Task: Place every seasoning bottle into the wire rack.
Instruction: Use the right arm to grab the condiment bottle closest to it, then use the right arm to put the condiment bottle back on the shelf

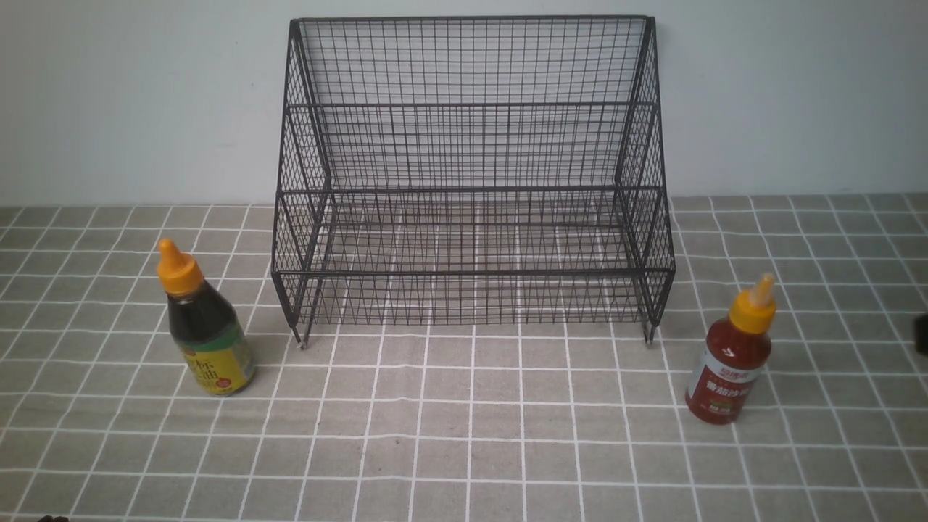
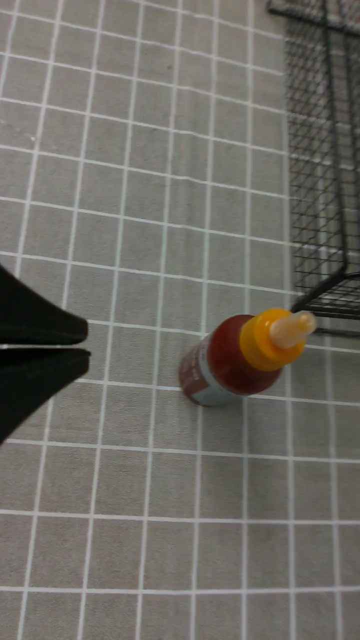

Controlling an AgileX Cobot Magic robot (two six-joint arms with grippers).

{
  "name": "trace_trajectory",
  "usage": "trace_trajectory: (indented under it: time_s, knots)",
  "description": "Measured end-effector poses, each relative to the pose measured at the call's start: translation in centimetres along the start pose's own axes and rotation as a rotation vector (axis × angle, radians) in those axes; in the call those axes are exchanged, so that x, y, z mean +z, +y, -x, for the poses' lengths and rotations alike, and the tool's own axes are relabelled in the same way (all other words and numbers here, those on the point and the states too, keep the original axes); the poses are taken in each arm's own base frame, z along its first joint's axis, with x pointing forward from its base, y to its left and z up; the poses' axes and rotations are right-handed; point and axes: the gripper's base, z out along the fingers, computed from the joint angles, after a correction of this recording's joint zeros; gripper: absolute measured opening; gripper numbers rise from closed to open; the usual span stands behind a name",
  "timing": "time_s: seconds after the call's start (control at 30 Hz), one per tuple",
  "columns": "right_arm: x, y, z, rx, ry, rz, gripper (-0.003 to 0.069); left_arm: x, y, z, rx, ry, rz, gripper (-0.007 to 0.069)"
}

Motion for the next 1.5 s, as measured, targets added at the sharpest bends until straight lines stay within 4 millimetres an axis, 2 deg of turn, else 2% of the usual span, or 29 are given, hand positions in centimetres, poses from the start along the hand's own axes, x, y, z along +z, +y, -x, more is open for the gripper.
trace_trajectory:
  time_s: [0.1, 0.13, 0.2, 0.23, 0.33, 0.4, 0.5, 0.6, 0.73, 0.8, 0.9, 0.93, 1.07, 1.17, 1.27, 1.33, 1.37, 1.4, 1.43, 1.47, 1.5]
  knots:
    - [2.1, 0.4, 3.1, -0.035, 0.081, -0.004, 0.0067, 0.0, 0.0, 0.0, 0.0, 0.0, 0.0, -0.0007]
    - [3.2, 1.0, 4.7, -0.073, 0.097, -0.01, 0.0111, 0.0, 0.0, 0.0, 0.0, 0.0, 0.0, -0.0007]
    - [4.6, 1.6, 5.7, -0.111, 0.128, -0.018, 0.015, 0.0, 0.0, 0.0, 0.0, 0.0, 0.0, -0.0007]
    - [6.0, 2.6, 6.6, -0.167, 0.152, -0.039, 0.0209, 0.0, 0.0, 0.0, 0.0, 0.0, 0.0, -0.0007]
    - [8.6, 3.4, 7.5, -0.196, 0.201, -0.097, 0.0303, 0.0, 0.0, 0.0, 0.0, 0.0, 0.0, -0.0007]
    - [10.5, 3.9, 8.0, -0.182, 0.232, -0.144, 0.0393, 0.0, 0.0, 0.0, 0.0, 0.0, 0.0, -0.0007]
    - [13.6, 3.6, 8.1, -0.169, 0.295, -0.201, 0.0515, 0.0, 0.0, 0.0, 0.0, 0.0, 0.0, -0.0007]
    - [15.9, 3.3, 7.8, -0.165, 0.353, -0.212, 0.0587, 0.0, 0.0, 0.0, 0.0, 0.001, 0.0, -0.0007]
    - [16.9, 3.1, 7.6, -0.17, 0.38, -0.216, 0.0583, 0.0, 0.0, 0.0, 0.0, 0.001, 0.0, -0.0007]
    - [17.2, 3.1, 7.6, -0.192, 0.39, -0.213, 0.0502, 0.0, 0.0, 0.0, 0.0, 0.001, 0.0, -0.0007]
    - [17.2, 3.1, 7.6, -0.214, 0.393, -0.209, 0.0302, 0.0, 0.0, 0.0, 0.0, 0.001, 0.0, -0.0007]
    - [17.2, 3.1, 7.6, -0.216, 0.394, -0.209, 0.0281, 0.0, 0.0, 0.0, 0.0, 0.001, 0.0, -0.0007]
    - [16.5, 3.4, 8.2, -0.241, 0.367, -0.2, 0.03, 0.0, 0.0, 0.0, 0.0, 0.001, 0.0, -0.0007]
    - [13.8, 4.0, 9.0, -0.241, 0.284, -0.178, 0.03, 0.0, 0.0, 0.0, 0.0, 0.001, 0.0, -0.0007]
    - [8.8, 5.1, 9.8, -0.24, 0.148, -0.137, 0.03, 0.0, 0.0, 0.0, 0.0, 0.001, 0.0, -0.0007]
    - [6.5, 5.5, 10.0, -0.243, 0.092, -0.121, 0.03, 0.0, 0.0, 0.0, 0.0, 0.001, 0.0, -0.0007]
    - [3.7, 6.0, 10.2, -0.249, 0.018, -0.095, 0.03, 0.0, 0.0, 0.0, 0.0, 0.001, 0.0, -0.0007]
    - [2.0, 6.4, 10.4, -0.256, -0.027, -0.08, 0.03, 0.0, 0.0, 0.0, 0.0, 0.001, 0.0, -0.0007]
    - [1.5, 6.5, 10.5, -0.26, -0.04, -0.076, 0.03, 0.0, 0.0, 0.0, 0.0, 0.001, 0.0, -0.0007]
    - [-0.4, 7.0, 11.0, -0.28, -0.095, -0.052, 0.03, 0.0, 0.0, 0.0, 0.0, 0.001, 0.0, -0.0007]
    - [-0.9, 7.3, 11.3, -0.29, -0.114, -0.041, 0.03, 0.0, 0.0, 0.0, 0.0, 0.001, 0.0, -0.0007]
